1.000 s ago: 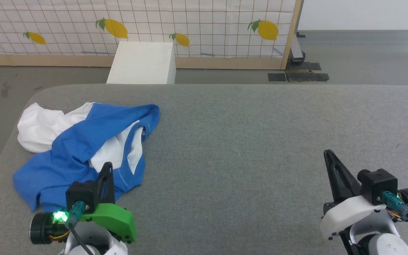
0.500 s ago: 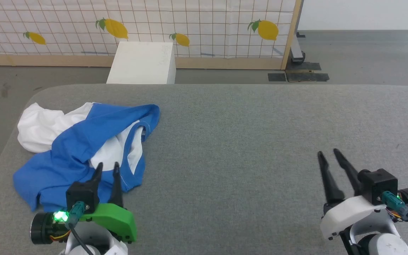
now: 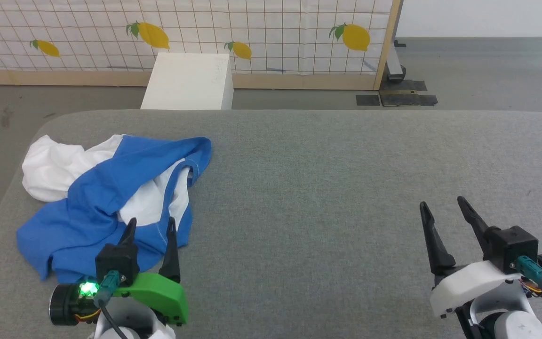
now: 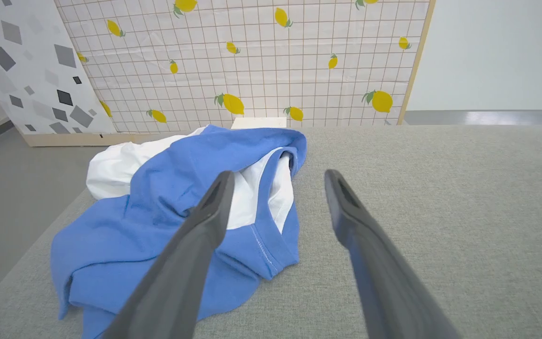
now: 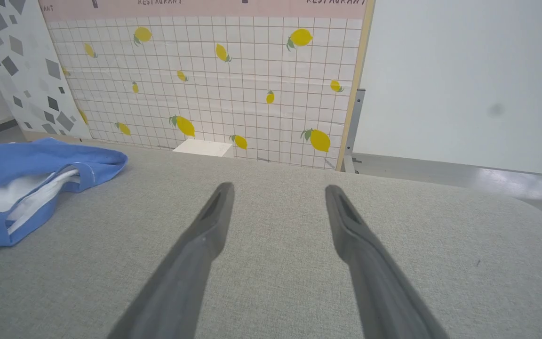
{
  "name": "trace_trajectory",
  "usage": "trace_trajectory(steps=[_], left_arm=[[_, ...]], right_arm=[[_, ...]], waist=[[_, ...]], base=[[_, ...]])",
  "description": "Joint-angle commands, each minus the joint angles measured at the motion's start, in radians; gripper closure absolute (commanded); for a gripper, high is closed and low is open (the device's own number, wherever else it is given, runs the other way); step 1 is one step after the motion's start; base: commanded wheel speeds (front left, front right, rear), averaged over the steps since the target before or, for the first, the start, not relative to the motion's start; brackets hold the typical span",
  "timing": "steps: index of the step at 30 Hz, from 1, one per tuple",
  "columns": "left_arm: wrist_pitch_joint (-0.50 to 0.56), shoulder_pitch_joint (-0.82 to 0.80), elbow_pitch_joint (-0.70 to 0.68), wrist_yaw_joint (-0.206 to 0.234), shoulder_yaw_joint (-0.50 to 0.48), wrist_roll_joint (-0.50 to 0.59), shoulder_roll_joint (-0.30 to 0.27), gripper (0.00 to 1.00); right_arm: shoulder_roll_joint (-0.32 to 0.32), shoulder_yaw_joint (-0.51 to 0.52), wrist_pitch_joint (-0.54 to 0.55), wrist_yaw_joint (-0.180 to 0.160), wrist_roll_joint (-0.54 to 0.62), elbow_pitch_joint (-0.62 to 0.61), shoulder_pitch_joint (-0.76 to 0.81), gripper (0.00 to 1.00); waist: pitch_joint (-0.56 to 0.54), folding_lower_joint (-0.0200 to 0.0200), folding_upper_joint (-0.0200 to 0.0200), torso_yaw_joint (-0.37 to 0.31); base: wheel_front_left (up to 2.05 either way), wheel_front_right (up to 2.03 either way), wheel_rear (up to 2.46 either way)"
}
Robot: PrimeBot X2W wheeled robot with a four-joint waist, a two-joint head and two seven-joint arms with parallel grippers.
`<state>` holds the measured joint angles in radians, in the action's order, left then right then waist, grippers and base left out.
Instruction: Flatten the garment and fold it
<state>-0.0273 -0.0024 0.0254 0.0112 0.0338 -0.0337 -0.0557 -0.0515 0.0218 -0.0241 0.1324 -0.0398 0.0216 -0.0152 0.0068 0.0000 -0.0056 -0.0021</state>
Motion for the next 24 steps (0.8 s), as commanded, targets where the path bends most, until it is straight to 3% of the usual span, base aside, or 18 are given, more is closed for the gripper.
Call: trace_trajectory(steps=[1,24], left_arm=[[-0.009,-0.011,0.006,0.011,0.005,-0.008,0.001,0.00],[-0.056,-0.036,0.042,0.044,0.041,-0.038,0.002,0.00]], right_arm=[[0.000,0.005,-0.011,0.000,-0.013,0.006,0.018,0.00],[0.000,0.030,-0.058,-0.001,-0.049,0.031,0.027,0.00]], waist=[[0.001,0.0000,0.0007,0.000],[0.020,0.0000,0.0017,0.014]], base=[[0.00,0.00,0.00],[0.00,0.00,0.00]])
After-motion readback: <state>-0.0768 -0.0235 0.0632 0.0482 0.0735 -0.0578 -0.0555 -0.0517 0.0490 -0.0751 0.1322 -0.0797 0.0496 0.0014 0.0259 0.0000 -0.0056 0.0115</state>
